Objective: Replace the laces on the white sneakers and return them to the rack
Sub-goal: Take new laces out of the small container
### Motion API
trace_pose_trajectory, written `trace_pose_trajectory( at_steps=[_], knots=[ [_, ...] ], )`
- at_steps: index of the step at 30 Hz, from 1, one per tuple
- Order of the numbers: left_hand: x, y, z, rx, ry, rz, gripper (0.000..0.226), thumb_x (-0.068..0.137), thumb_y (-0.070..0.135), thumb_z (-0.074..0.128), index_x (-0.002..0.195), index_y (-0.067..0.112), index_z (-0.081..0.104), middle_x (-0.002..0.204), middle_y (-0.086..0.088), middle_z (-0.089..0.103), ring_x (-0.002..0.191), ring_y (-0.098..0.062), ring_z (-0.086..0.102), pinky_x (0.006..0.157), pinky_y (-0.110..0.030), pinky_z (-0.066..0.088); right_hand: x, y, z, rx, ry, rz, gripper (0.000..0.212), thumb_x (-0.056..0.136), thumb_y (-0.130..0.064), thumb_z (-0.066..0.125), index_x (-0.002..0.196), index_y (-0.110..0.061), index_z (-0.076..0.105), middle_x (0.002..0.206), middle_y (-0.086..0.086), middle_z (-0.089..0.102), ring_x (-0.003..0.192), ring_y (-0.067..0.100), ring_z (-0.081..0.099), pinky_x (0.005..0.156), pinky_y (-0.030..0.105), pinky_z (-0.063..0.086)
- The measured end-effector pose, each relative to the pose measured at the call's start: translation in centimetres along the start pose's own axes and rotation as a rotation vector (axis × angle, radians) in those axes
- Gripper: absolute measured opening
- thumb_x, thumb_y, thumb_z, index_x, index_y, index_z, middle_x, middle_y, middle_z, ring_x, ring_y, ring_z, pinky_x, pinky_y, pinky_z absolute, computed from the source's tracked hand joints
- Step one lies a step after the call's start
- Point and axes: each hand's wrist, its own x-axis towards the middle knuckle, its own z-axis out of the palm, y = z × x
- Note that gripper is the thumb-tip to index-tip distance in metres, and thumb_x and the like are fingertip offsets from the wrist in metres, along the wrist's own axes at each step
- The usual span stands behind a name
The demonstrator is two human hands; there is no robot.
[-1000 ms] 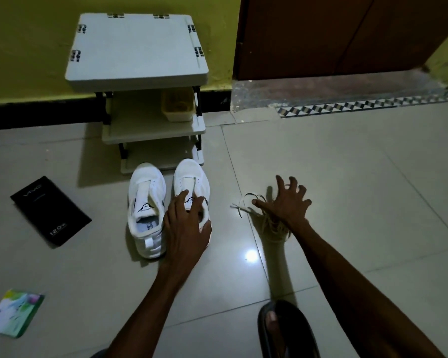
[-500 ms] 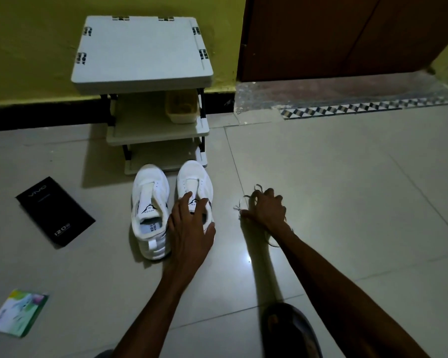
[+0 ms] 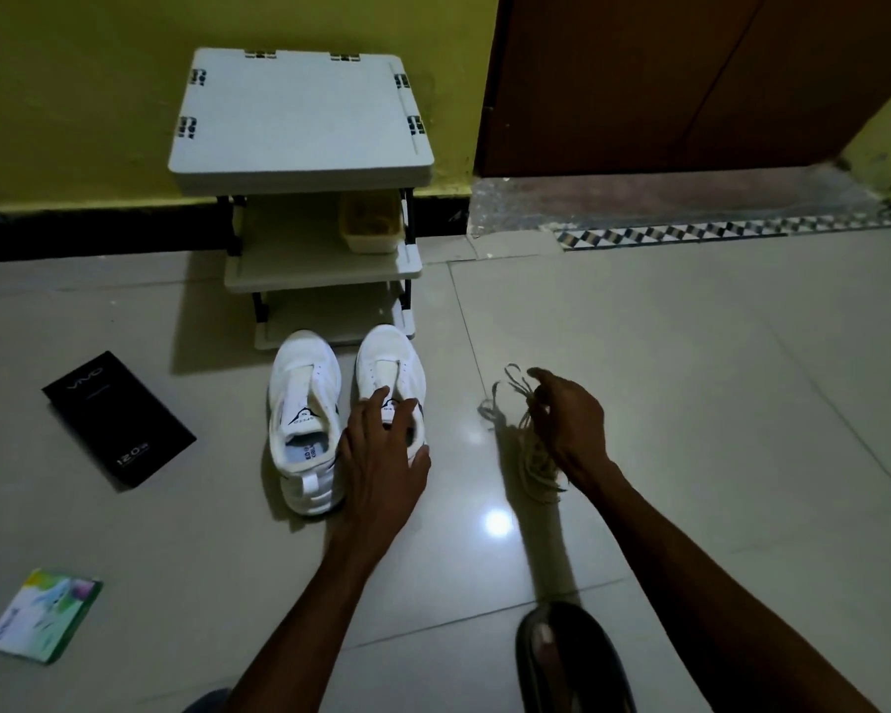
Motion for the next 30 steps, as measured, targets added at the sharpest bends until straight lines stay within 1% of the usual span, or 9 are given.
trace_pose_trajectory(
  at_steps=[2,4,6,12,17,20,23,27,30],
  knots=[
    [0.0,0.1,0.0,-0.014,0.01,0.001,0.062,0.075,0.029,0.076,0.132,0.02,0.056,0.146,-0.011,0.042,0.133,-0.036,0.039,0.105,-0.054,0.038,-2.1,0.7,-0.4,-0.078,0.019,-0.046,0.024,0.083,-0.013,0.066,0.105,-0.022,0.071,0.086,-0.003,0.07,0.081,0.021,0.061,0.062,0.033,0.05],
    [0.0,0.1,0.0,-0.029,0.021,0.004,0.061,0.074,0.027,0.077,0.131,0.019,0.057,0.144,-0.013,0.044,0.132,-0.038,0.04,0.105,-0.054,0.038,-4.0,1.3,-0.1,-0.242,-0.081,-0.074,0.016,0.075,-0.008,0.066,0.085,-0.02,0.071,0.077,-0.002,0.066,0.074,0.023,0.057,0.056,0.032,0.048],
    [-0.1,0.1,0.0,-0.033,0.025,0.017,0.06,0.074,0.027,0.076,0.13,0.018,0.057,0.143,-0.014,0.045,0.131,-0.039,0.041,0.106,-0.054,0.038,-5.4,1.7,0.2,-0.328,-0.203,-0.051,0.011,0.072,-0.007,0.067,0.075,-0.017,0.067,0.076,0.0,0.063,0.074,0.023,0.056,0.055,0.033,0.048],
    [0.0,0.2,-0.1,-0.051,0.056,0.021,0.055,0.076,0.031,0.068,0.129,0.019,0.057,0.143,-0.013,0.045,0.13,-0.037,0.04,0.106,-0.053,0.037,-7.5,2.8,0.5,-0.233,-0.372,0.022,0.008,0.077,-0.01,0.063,0.074,-0.018,0.061,0.085,-0.001,0.057,0.082,0.021,0.058,0.06,0.033,0.049],
    [-0.1,0.1,0.1,-0.053,0.054,0.018,0.055,0.077,0.029,0.073,0.129,0.018,0.058,0.144,-0.014,0.045,0.132,-0.038,0.04,0.106,-0.053,0.034,-4.9,1.1,-0.8,-0.351,-0.385,0.054,0.016,0.088,-0.028,0.06,0.098,-0.02,0.071,0.101,0.002,0.063,0.099,0.028,0.056,0.076,0.034,0.047],
    [0.7,0.1,-0.5,-0.13,0.084,-0.038,0.042,0.081,0.036,0.069,0.12,0.023,0.062,0.143,-0.008,0.047,0.133,-0.031,0.039,0.109,-0.048,0.03,-2.3,-1.0,-2.2,-0.035,-0.253,0.106,0.016,0.086,-0.027,0.063,0.094,-0.019,0.074,0.095,0.003,0.067,0.092,0.026,0.061,0.075,0.034,0.052],
    [3.0,0.0,-2.4,-0.283,0.152,-0.085,0.03,0.083,0.034,0.067,0.112,0.024,0.065,0.131,-0.002,0.054,0.126,-0.026,0.045,0.106,-0.039,0.03,1.7,-5.1,-3.2,0.24,-0.222,0.092,0.013,0.086,-0.027,0.065,0.09,-0.019,0.075,0.09,-0.006,0.073,0.082,0.013,0.067,0.074,0.031,0.054],
    [7.6,-0.4,-5.6,-0.504,0.093,-0.136,0.025,0.088,0.022,0.067,0.113,0.018,0.064,0.115,-0.002,0.062,0.107,-0.019,0.057,0.096,-0.034,0.044,6.1,-10.0,-2.4,0.387,-0.277,0.019,0.013,0.087,-0.028,0.068,0.093,-0.018,0.075,0.091,-0.007,0.074,0.079,0.009,0.067,0.079,0.031,0.054],
    [12.5,-1.6,-8.0,-0.628,0.048,-0.243,0.018,0.089,0.016,0.065,0.108,0.018,0.065,0.106,-0.002,0.068,0.095,-0.015,0.064,0.085,-0.029,0.052,10.2,-14.3,-0.5,0.506,-0.29,0.036,0.02,0.087,-0.031,0.069,0.099,-0.016,0.072,0.085,-0.001,0.075,0.075,0.013,0.069,0.077,0.038,0.058]
  ],
)
